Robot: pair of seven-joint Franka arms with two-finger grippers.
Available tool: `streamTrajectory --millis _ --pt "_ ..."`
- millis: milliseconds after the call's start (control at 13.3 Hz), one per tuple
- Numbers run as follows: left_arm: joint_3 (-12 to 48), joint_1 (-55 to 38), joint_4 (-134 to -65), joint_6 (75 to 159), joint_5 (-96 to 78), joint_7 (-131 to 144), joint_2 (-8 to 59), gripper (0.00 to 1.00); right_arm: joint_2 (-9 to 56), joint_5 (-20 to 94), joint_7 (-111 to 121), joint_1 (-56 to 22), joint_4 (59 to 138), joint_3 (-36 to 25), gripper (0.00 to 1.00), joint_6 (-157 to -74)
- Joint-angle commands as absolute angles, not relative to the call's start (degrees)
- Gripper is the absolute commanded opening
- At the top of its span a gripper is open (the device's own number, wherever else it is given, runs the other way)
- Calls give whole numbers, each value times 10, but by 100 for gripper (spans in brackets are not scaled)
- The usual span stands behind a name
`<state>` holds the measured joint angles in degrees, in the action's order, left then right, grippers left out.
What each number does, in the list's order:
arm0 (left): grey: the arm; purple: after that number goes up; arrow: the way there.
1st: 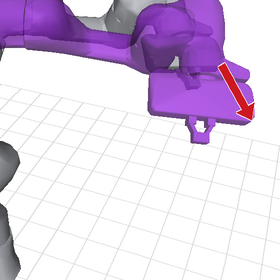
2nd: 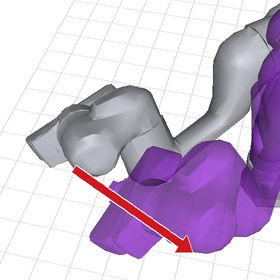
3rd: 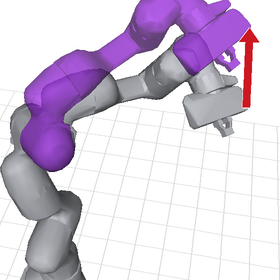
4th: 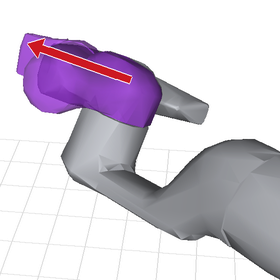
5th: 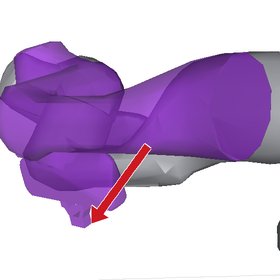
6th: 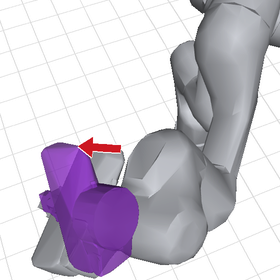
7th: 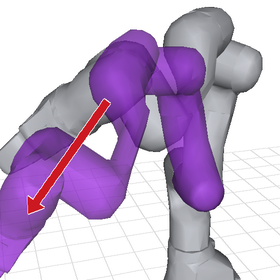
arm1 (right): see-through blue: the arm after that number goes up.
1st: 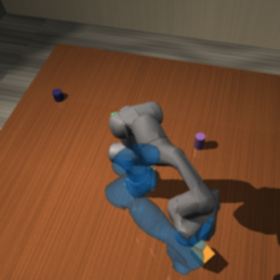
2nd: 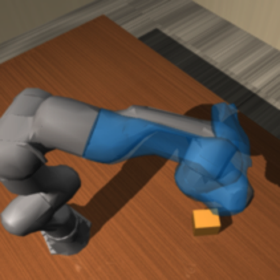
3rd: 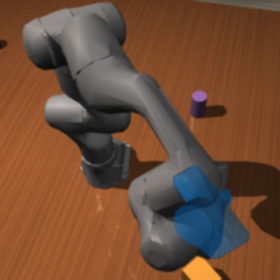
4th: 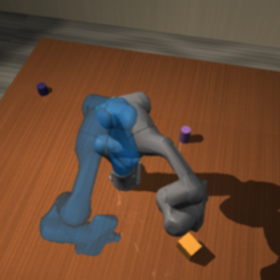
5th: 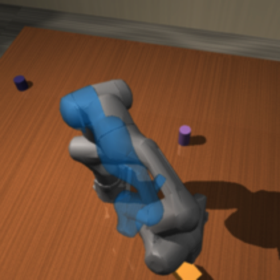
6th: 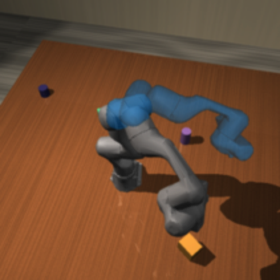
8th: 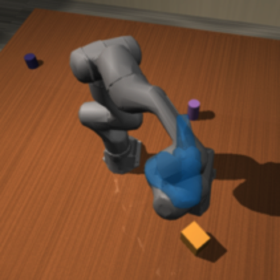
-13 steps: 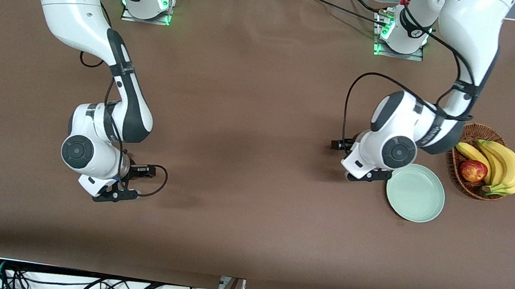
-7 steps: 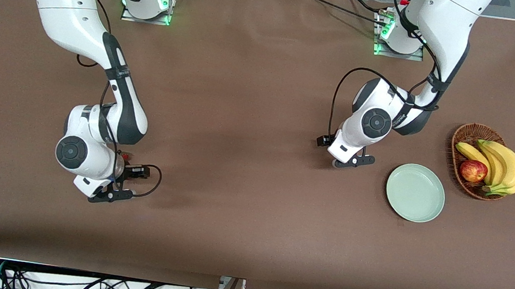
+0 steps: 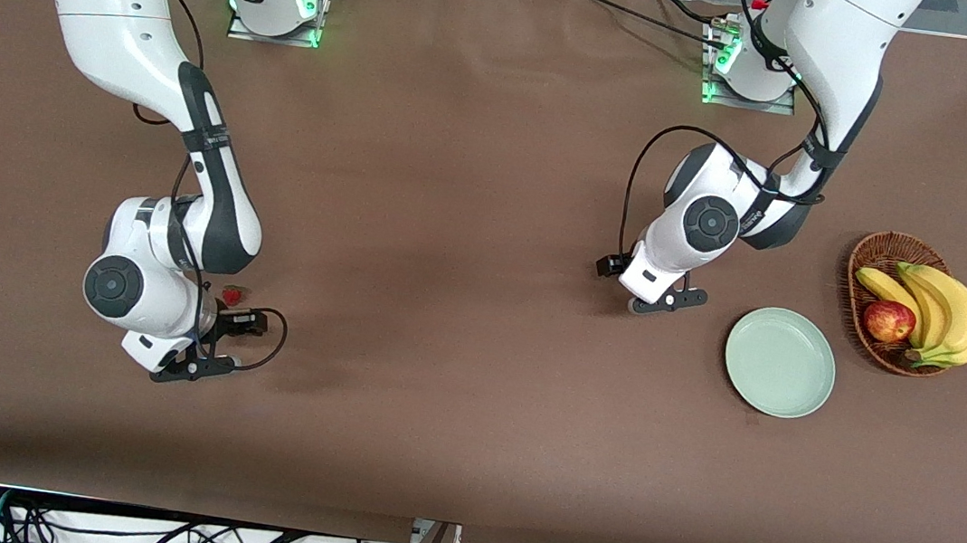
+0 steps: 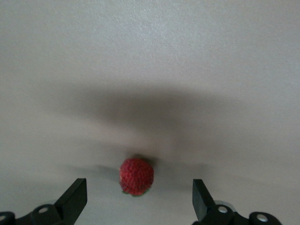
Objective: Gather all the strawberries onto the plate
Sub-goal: 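Carry the strawberry to the plate with the left gripper while the right grasps another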
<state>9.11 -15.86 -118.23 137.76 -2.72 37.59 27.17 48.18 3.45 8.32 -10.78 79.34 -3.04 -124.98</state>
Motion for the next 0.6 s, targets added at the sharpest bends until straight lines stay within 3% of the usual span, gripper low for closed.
streamTrajectory --millis 0,226,301,527 --pt "87 -161 -1190 1394 8 388 273 83 473 31 127 -83 805 -23 75 -1256" --pt "87 -163 -1190 1393 9 388 277 31 475 31 134 -76 808 -23 75 -1255" --pt "87 -163 -1189 1393 9 388 277 22 475 31 137 -70 809 -23 75 -1252" --pt "87 -163 -1182 1393 9 388 285 16 473 32 163 -55 825 -23 75 -1251"
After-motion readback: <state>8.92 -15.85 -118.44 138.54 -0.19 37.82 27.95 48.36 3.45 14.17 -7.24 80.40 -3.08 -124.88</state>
